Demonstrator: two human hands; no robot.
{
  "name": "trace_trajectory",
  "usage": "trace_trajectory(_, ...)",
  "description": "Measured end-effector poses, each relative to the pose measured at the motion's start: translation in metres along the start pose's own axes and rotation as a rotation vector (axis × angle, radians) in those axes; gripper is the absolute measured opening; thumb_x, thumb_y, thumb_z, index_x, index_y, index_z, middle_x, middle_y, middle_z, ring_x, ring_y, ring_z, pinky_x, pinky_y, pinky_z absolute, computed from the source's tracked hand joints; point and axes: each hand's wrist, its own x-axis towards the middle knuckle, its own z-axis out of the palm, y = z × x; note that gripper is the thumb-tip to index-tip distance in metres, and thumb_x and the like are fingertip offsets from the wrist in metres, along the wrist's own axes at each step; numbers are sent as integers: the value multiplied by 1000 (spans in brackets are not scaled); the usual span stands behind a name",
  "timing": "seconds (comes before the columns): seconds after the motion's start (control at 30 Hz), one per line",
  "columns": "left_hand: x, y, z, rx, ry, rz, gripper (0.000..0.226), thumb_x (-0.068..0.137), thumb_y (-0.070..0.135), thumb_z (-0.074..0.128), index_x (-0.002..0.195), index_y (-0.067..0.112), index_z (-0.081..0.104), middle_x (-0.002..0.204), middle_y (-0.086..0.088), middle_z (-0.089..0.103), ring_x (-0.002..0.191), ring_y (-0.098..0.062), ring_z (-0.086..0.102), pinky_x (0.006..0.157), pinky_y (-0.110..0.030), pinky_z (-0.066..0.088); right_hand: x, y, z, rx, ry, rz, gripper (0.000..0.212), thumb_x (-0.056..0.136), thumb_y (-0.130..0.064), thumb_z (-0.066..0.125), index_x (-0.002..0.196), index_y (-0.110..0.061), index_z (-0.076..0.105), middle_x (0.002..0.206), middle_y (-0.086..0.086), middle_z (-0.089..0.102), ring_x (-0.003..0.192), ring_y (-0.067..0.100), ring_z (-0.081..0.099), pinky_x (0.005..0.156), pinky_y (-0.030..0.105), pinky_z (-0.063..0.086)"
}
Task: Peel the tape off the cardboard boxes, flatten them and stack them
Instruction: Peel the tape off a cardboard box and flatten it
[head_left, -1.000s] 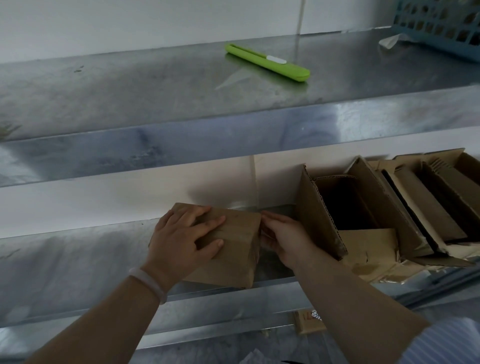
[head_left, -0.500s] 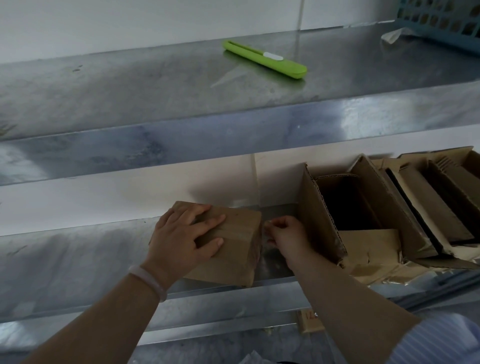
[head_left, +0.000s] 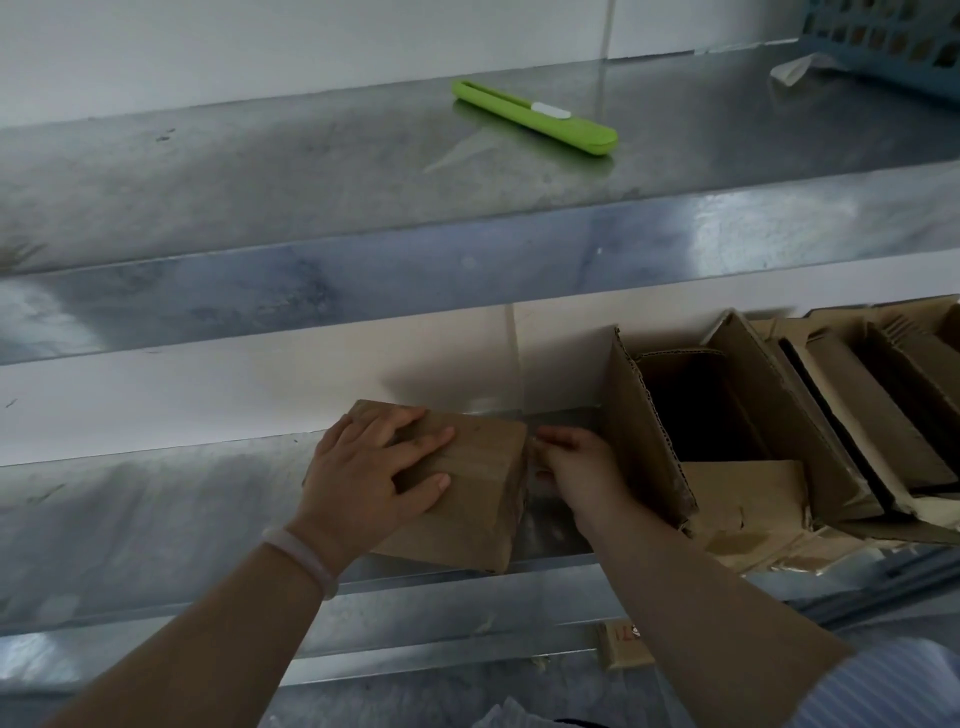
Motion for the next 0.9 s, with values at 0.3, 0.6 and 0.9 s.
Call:
trace_trajectory(0.3, -4, 0, -2, 21, -21, -61, 51, 83, 70, 38, 126, 49, 57, 135, 15, 52, 122, -13, 48, 107, -40, 34, 5, -6, -1, -58, 262, -138, 12, 89, -11, 67, 90, -21, 61, 97, 5, 65, 92, 22, 60, 77, 31, 46)
trace_trajectory(0.6, -4, 0, -7, 22, -32, -115, 62, 81, 75, 32, 131, 45, 53, 138, 15, 49, 127, -11, 44, 111, -37, 29, -15, -14, 14, -267, 50, -152, 28, 98, -16, 53, 126, -16, 61, 120, 2, 61, 104, 14, 54, 89, 28, 42)
trace_trajectory(0.9, -17, -31, -29, -307, -25, -84, 51, 81, 38, 57, 131, 25, 55, 131, 7, 54, 119, -11, 48, 103, -41, 42, -63, -26, 67, -1304, -263, -761, 64, 96, -60, 25, 153, -31, 22, 160, -8, 19, 148, 12, 10, 122, 36, 2)
